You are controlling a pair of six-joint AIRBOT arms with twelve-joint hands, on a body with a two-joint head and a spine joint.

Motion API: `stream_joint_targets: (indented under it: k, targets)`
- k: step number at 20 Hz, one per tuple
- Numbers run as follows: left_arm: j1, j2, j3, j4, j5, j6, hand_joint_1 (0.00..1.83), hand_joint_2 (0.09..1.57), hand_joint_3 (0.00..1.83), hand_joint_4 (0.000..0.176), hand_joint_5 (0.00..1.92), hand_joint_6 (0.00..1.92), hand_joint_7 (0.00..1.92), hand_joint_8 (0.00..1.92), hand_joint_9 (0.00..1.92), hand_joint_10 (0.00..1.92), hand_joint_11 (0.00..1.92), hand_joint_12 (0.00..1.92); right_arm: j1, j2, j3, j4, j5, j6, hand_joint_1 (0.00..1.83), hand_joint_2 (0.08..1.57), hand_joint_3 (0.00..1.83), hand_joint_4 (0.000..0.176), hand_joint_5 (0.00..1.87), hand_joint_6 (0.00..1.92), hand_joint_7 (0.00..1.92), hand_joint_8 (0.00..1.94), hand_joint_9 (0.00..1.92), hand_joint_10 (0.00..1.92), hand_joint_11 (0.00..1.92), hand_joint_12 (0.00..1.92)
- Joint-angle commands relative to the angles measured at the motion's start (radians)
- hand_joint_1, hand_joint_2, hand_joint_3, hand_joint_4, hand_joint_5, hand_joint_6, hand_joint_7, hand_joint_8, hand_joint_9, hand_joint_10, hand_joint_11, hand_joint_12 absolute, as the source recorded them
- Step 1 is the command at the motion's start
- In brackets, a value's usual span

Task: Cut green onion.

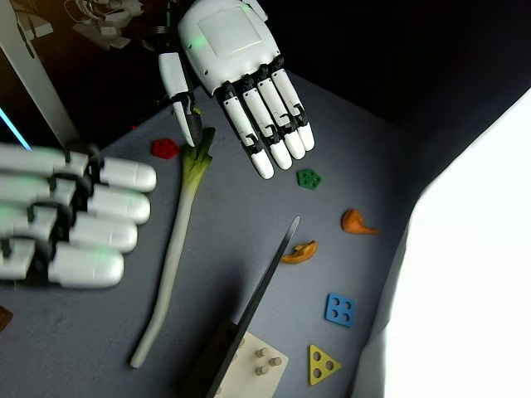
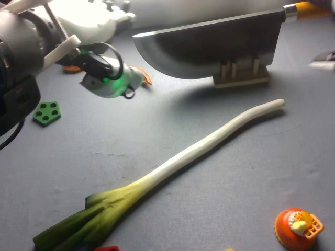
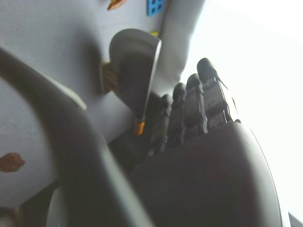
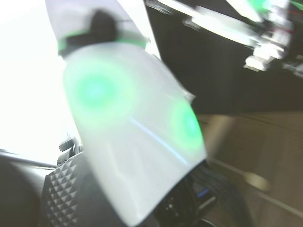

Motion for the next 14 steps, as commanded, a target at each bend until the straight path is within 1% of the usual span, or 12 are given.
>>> stream_joint_targets:
  k: [1, 2, 3, 4, 5, 6, 7, 8, 9, 11, 12, 14]
  targets:
    - [0.003, 0.0, 0.003, 0.064, 0.012, -0.002, 0.14, 1.37, 0.0, 0.019, 0.04, 0.0, 0.04, 0.0, 0.07, 0.01, 0.0, 0.33, 0.005, 0.001, 0.027, -0.012, 0.16, 0.011, 1.16, 1.05, 0.0, 0.007, 0.0, 0.0, 0.0, 0.0, 0.0, 0.0, 0.0, 0.0]
    - [0.009, -0.003, 0.001, 0.064, 0.012, -0.001, 0.15, 1.36, 0.0, 0.02, 0.03, 0.0, 0.01, 0.0, 0.03, 0.0, 0.0, 0.27, -0.005, -0.007, 0.069, -0.011, 0.173, 0.019, 1.17, 1.06, 0.0, 0.003, 0.0, 0.0, 0.0, 0.0, 0.0, 0.0, 0.0, 0.0]
    - [0.015, -0.004, -0.003, 0.065, 0.005, 0.0, 0.16, 1.35, 0.0, 0.018, 0.04, 0.0, 0.02, 0.0, 0.03, 0.0, 0.0, 0.31, -0.014, -0.014, 0.095, -0.01, 0.178, 0.032, 1.17, 1.06, 0.0, 0.006, 0.0, 0.0, 0.0, 0.0, 0.0, 0.0, 0.0, 0.0]
    - [0.022, -0.006, -0.008, 0.069, -0.011, -0.011, 0.13, 1.35, 0.0, 0.021, 0.04, 0.0, 0.02, 0.0, 0.04, 0.0, 0.0, 0.34, -0.023, -0.026, 0.13, -0.002, 0.178, 0.036, 1.18, 1.06, 0.0, 0.008, 0.0, 0.0, 0.0, 0.0, 0.0, 0.0, 0.0, 0.0]
    - [0.032, -0.006, -0.016, 0.079, -0.014, -0.038, 0.13, 1.35, 0.0, 0.021, 0.04, 0.0, 0.02, 0.0, 0.04, 0.0, 0.0, 0.34, -0.03, -0.04, 0.166, 0.009, 0.162, 0.043, 1.18, 1.06, 0.0, 0.008, 0.0, 0.0, 0.0, 0.0, 0.0, 0.0, 0.0, 0.0]
    - [0.045, -0.006, -0.028, 0.105, -0.017, -0.058, 0.11, 1.36, 0.0, 0.022, 0.05, 0.0, 0.03, 0.0, 0.04, 0.0, 0.0, 0.32, -0.036, -0.059, 0.215, 0.009, 0.13, 0.075, 1.16, 1.06, 0.0, 0.011, 0.0, 0.0, 0.0, 0.0, 0.0, 0.0, 0.0, 0.0]
    - [0.05, -0.006, -0.037, 0.115, -0.017, -0.06, 0.15, 1.35, 0.0, 0.018, 0.06, 0.01, 0.04, 0.0, 0.05, 0.01, 0.0, 0.32, -0.043, -0.075, 0.258, 0.009, 0.109, 0.111, 1.13, 1.07, 0.0, 0.0, 0.0, 0.0, 0.0, 0.0, 0.0, 0.0, 0.0, 0.0]
    - [0.057, -0.006, -0.046, 0.133, -0.016, -0.06, 0.19, 1.34, 0.0, 0.01, 0.07, 0.01, 0.05, 0.0, 0.06, 0.01, 0.0, 0.36, -0.053, -0.096, 0.301, 0.009, 0.096, 0.146, 1.13, 1.05, 0.0, 0.006, 0.0, 0.0, 0.0, 0.0, 0.0, 0.0, 0.0, 0.0]
    - [0.068, -0.005, -0.057, 0.151, -0.01, -0.062, 0.13, 1.35, 0.0, 0.011, 0.06, 0.0, 0.05, 0.0, 0.04, 0.0, 0.0, 0.36, -0.06, -0.125, 0.357, -0.001, 0.092, 0.181, 1.14, 1.04, 0.0, 0.011, 0.0, 0.0, 0.0, 0.0, 0.0, 0.0, 0.0, 0.0]
    - [0.098, 0.001, -0.077, 0.178, -0.002, -0.089, 0.11, 1.36, 0.0, 0.011, 0.06, 0.0, 0.05, 0.0, 0.04, 0.0, 0.0, 0.36, -0.069, -0.171, 0.439, -0.078, 0.076, 0.271, 1.14, 1.03, 0.0, 0.013, 0.0, 0.0, 0.0, 0.0, 0.0, 0.0, 0.0, 0.0]
    - [0.117, 0.006, -0.091, 0.207, 0.009, -0.129, 0.15, 1.36, 0.0, 0.001, 0.05, 0.0, 0.02, 0.0, 0.01, 0.0, 0.0, 0.31, -0.074, -0.19, 0.473, -0.107, 0.074, 0.31, 1.14, 1.05, 0.0, 0.029, 0.0, 0.0, 0.0, 0.0, 0.0, 0.0, 0.0, 0.0]
    - [0.161, 0.015, -0.121, 0.271, 0.044, -0.225, 0.16, 1.37, 0.0, 0.0, 0.04, 0.01, 0.04, 0.0, 0.02, 0.0, 0.0, 0.19, -0.08, -0.237, 0.55, -0.168, 0.061, 0.384, 1.12, 1.05, 0.0, 0.036, 0.0, 0.0, 0.0, 0.0, 0.0, 0.0, 0.0, 0.0]
